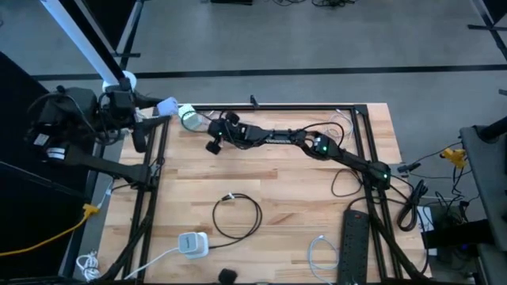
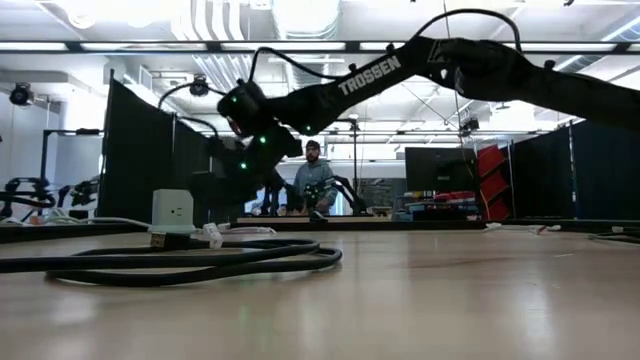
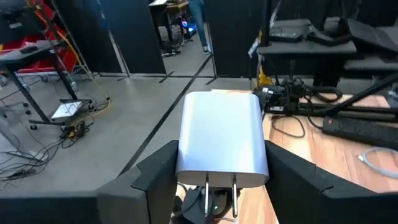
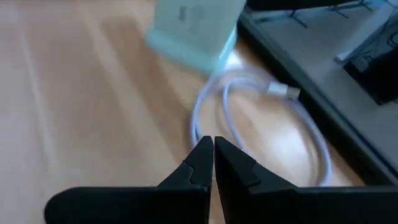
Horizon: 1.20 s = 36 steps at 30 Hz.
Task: Insert USB
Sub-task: Insert the light blue USB cable into the light blue charger adapter
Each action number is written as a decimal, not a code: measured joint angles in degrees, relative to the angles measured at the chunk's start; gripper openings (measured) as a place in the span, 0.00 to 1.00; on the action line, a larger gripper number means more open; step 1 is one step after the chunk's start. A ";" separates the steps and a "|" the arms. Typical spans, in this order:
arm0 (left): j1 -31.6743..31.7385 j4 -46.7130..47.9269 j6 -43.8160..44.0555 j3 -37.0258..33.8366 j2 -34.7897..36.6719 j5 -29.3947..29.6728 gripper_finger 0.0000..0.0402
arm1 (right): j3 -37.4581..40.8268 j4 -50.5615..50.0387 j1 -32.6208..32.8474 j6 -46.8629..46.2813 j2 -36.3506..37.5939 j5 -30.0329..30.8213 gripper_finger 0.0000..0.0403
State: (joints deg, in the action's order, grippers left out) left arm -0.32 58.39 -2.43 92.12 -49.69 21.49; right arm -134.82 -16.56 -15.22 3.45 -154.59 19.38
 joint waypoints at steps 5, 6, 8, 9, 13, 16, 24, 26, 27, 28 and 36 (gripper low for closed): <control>0.00 1.02 1.07 0.00 -1.22 -0.06 0.49 | 0.15 -2.48 -0.40 8.02 -0.17 -0.09 0.00; 0.00 1.05 1.26 0.00 -1.39 -0.06 0.49 | 0.11 -2.99 -0.42 10.08 -0.13 -0.07 0.00; 0.00 0.97 1.32 0.00 -1.89 -0.06 0.49 | 0.11 -4.74 -0.62 12.93 -0.12 0.00 0.00; 0.00 0.91 1.41 0.00 -2.11 -0.06 0.49 | 0.15 -5.05 -0.74 12.89 -0.14 -0.10 0.00; 0.00 0.15 2.26 0.00 -3.12 0.20 0.49 | 0.11 -3.38 -1.13 9.60 -0.14 1.97 0.00; 0.00 -1.69 2.46 0.00 -4.27 0.46 0.49 | 0.17 -1.14 -1.10 7.84 -0.14 4.13 0.00; 0.07 -4.32 5.63 1.06 -8.31 0.48 0.49 | 0.19 2.56 -1.75 1.00 -0.69 3.06 0.00; 0.07 -4.22 6.58 2.04 -9.38 0.46 0.49 | 0.16 2.94 -1.60 3.03 -0.66 1.72 0.00; 0.04 -4.21 6.80 2.72 -9.87 0.46 0.49 | 0.12 2.76 -1.55 4.74 -0.58 1.05 0.00; 0.04 -4.28 7.13 3.42 -10.35 0.46 0.49 | 0.11 1.99 -1.43 6.71 -0.58 0.61 0.00; 0.04 -4.18 7.74 8.38 -11.99 0.44 0.49 | 0.07 -4.98 -0.10 20.30 -0.46 -3.26 0.00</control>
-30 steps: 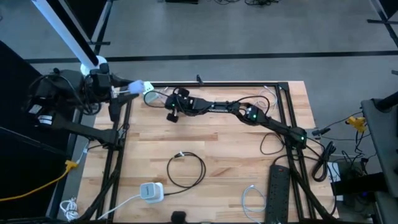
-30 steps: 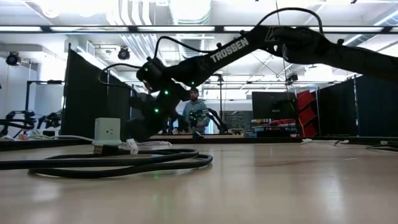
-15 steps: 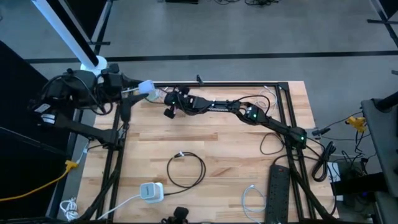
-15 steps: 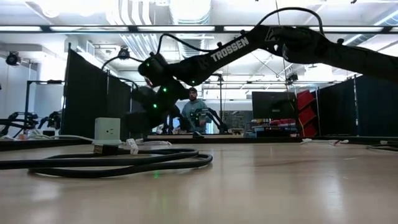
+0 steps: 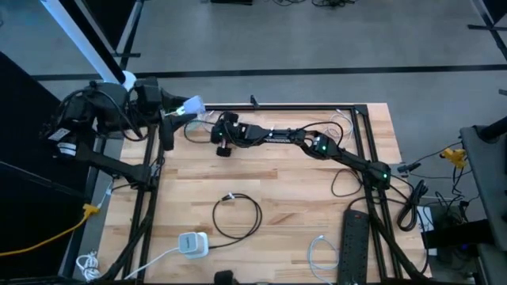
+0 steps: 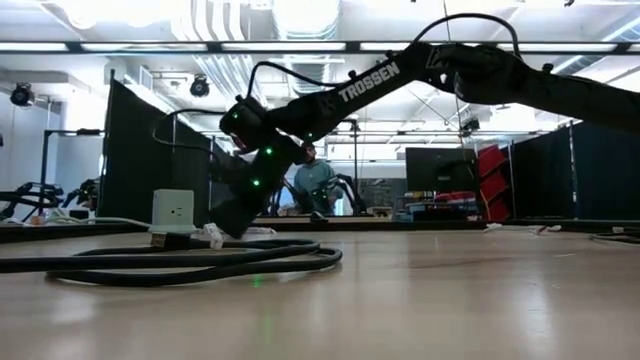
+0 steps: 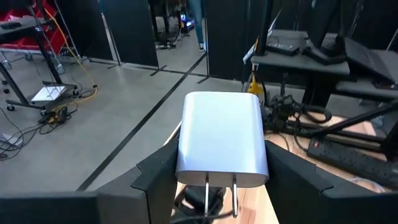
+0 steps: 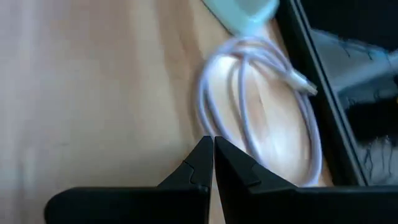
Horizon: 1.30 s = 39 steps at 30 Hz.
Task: Insert USB
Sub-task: Insert the light blue USB cable into the light blue charger adapter
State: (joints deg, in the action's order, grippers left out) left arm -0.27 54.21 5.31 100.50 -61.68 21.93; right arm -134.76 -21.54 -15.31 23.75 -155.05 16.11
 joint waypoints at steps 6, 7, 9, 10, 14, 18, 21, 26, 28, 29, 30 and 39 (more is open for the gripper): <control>0.00 0.09 0.57 1.25 0.31 0.00 0.49 | 0.13 -1.39 2.17 -3.57 1.98 -3.17 0.00; 0.00 0.40 0.92 1.26 0.41 0.00 0.49 | 0.13 -2.23 2.19 -6.61 2.81 -3.32 0.00; 0.00 2.27 1.33 1.26 0.60 -0.02 0.49 | 0.15 -5.29 0.94 -13.82 5.39 -3.21 0.00; 0.00 4.18 1.57 1.26 0.65 0.11 0.49 | 0.15 -7.25 -0.07 -17.27 7.15 -2.93 0.00; 0.01 14.93 3.88 1.06 0.30 7.70 0.49 | -0.09 -18.53 -3.14 -24.39 15.37 -2.83 0.00; 2.65 25.13 7.52 0.53 -1.25 13.92 0.49 | 0.19 -29.69 -3.46 -20.98 22.41 0.65 0.00; 6.85 27.34 7.90 -2.19 -2.66 13.89 0.49 | 0.20 -35.56 -3.46 -17.61 30.11 4.62 0.00; 13.13 23.43 6.23 -12.03 -4.15 12.64 0.49 | -0.03 -44.46 -3.68 -20.06 43.49 6.34 0.00; 16.30 19.19 4.33 -16.97 -4.65 10.59 0.49 | 0.12 -47.08 -3.35 -22.55 48.21 6.25 0.00; 18.00 16.16 3.31 -19.56 -5.09 8.78 0.49 | 0.15 -48.21 -3.07 -23.96 50.69 6.24 0.00; 19.67 12.68 2.16 -22.07 -5.61 6.90 0.49 | 0.14 -49.07 -2.82 -25.20 53.21 6.21 0.00; 28.84 -6.34 -4.42 -37.98 -18.91 3.64 0.49 | 0.11 -61.71 -0.02 -36.42 65.87 6.56 0.00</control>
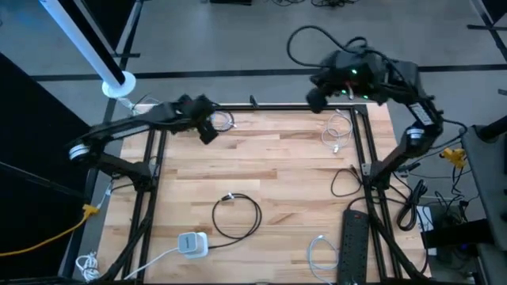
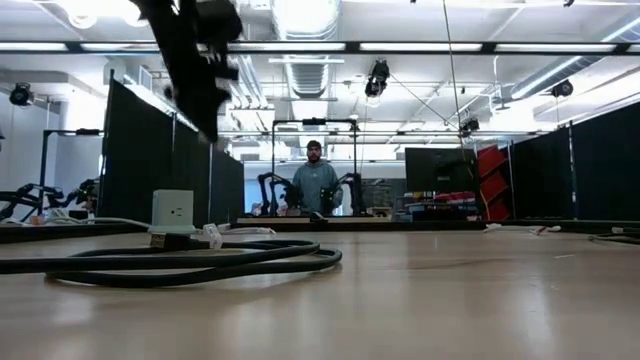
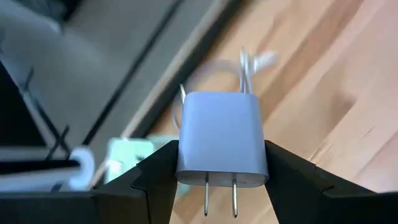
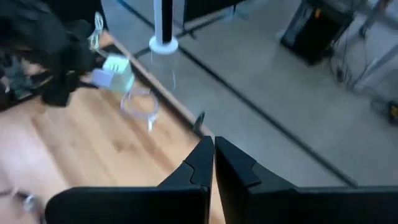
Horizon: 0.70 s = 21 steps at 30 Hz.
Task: Insert USB
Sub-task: Insert the light blue USB cable into the light blue charger adapter
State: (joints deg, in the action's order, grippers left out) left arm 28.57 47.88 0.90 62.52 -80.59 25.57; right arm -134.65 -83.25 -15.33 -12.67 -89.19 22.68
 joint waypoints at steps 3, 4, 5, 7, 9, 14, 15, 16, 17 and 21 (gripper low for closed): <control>0.62 -0.25 -1.02 0.20 -8.20 -0.08 0.49 | 0.00 -4.32 0.98 -3.27 1.18 -0.16 0.00; 0.62 0.13 -1.30 0.56 -10.97 -0.01 0.49 | 0.00 -5.53 1.20 -4.34 1.42 -0.05 0.00; 0.67 0.22 -1.43 1.10 -13.66 0.34 0.49 | 0.00 -6.46 1.47 -5.17 1.55 0.14 0.00; 1.07 1.15 -1.48 2.67 -18.11 1.19 0.49 | 0.15 -6.90 2.20 -6.75 1.29 0.27 0.00; 1.86 1.64 -1.34 4.19 -21.40 1.55 0.49 | 0.33 -6.90 3.05 -7.30 1.03 0.15 0.00; 3.96 0.10 -0.99 7.17 -24.64 1.94 0.49 | 0.48 -6.80 5.18 -7.33 -0.65 -0.28 0.00; 4.56 -0.28 -1.01 7.44 -25.19 1.92 0.49 | 0.50 -6.80 5.52 -7.49 -0.94 -0.07 0.00; 5.24 -0.26 -1.22 7.45 -25.93 1.91 0.49 | 0.55 -6.82 5.88 -7.80 -1.25 0.03 0.00; 5.98 0.01 -1.58 7.25 -26.76 1.91 0.49 | 0.55 -6.83 6.24 -8.17 -1.61 -0.02 0.00; 7.75 0.17 -1.89 7.19 -29.35 -0.63 0.49 | 0.70 -6.79 7.47 -8.37 -3.08 -0.15 0.00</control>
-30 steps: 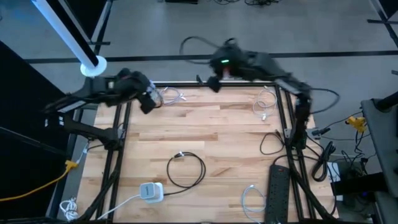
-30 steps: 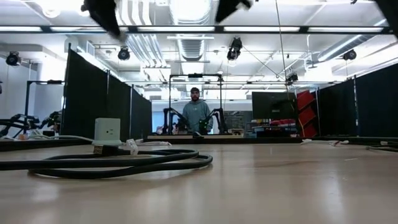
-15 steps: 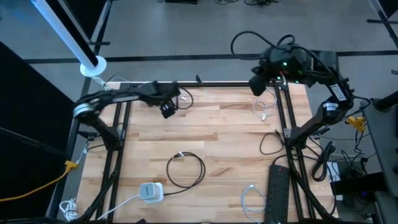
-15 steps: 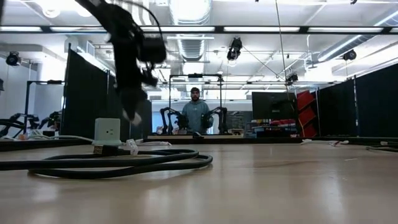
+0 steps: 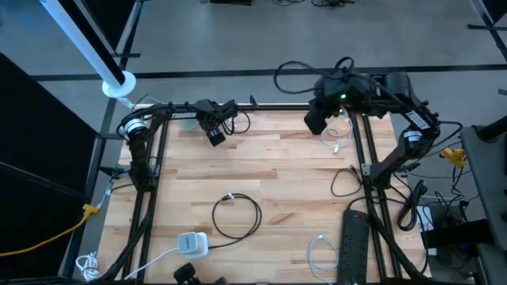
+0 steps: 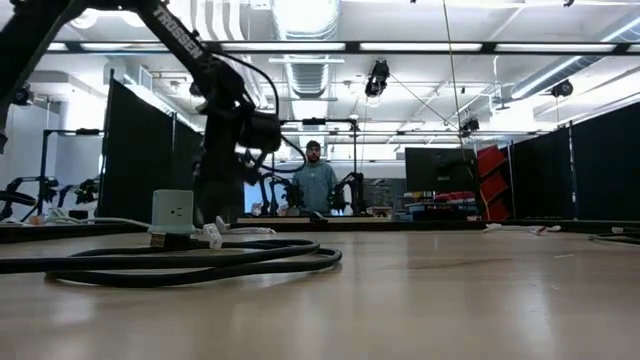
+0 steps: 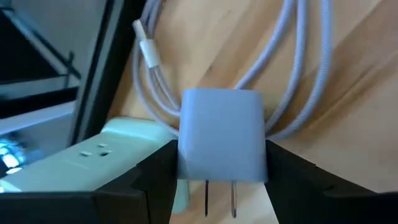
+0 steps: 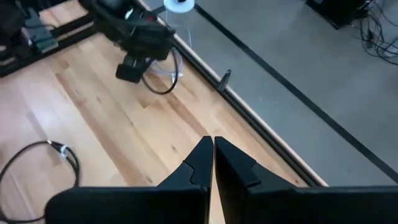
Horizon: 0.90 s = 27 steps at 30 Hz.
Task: Insert USB
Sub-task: Insert the light blue USB cable into the light blue charger adapter
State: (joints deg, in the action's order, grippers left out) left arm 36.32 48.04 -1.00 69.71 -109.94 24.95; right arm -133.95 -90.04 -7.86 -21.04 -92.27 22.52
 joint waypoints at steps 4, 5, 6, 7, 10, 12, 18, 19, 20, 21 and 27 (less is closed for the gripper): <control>-1.35 -0.19 0.18 -0.12 0.13 -7.92 0.49 | 0.00 0.07 0.74 0.04 -1.30 0.02 0.00; -2.31 -0.51 0.09 -0.20 0.80 -11.25 0.49 | 0.00 0.07 0.74 0.07 -1.40 0.02 0.00; -3.43 -1.30 0.08 -0.27 1.50 -14.80 0.49 | 0.00 0.06 0.74 0.60 -1.66 0.02 0.00; -4.59 -2.31 0.27 -0.35 2.34 -18.95 0.49 | 0.00 0.12 0.74 1.11 -2.05 0.01 0.00; -7.91 -6.19 2.33 -0.39 5.69 -28.51 0.49 | 0.20 0.09 0.73 2.69 -3.05 0.02 0.00; -10.19 -8.49 4.35 -0.35 8.41 -33.04 0.49 | 0.50 0.05 0.72 4.49 -3.53 0.04 0.00; -14.43 -9.27 9.63 0.79 20.95 -34.20 0.49 | 5.02 0.09 -0.11 7.71 -3.59 0.05 0.00; -14.39 -8.55 10.12 1.04 23.51 -33.04 0.49 | 6.33 0.10 -0.29 7.33 -3.59 0.07 0.00; -14.28 -7.36 10.48 1.24 26.23 -31.74 0.49 | 7.88 0.27 -0.36 7.13 -3.59 0.15 0.00; -14.04 -5.63 10.56 1.46 28.69 -30.50 0.49 | 9.59 0.80 -0.39 7.18 -3.58 0.22 0.00; -12.40 0.92 8.11 2.95 44.52 -26.76 0.49 | 25.11 15.66 0.45 12.51 -3.54 -1.32 0.00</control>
State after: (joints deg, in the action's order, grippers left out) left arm 23.92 48.97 7.12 72.66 -65.42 -1.82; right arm -108.84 -74.39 -7.41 -8.53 -95.81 21.20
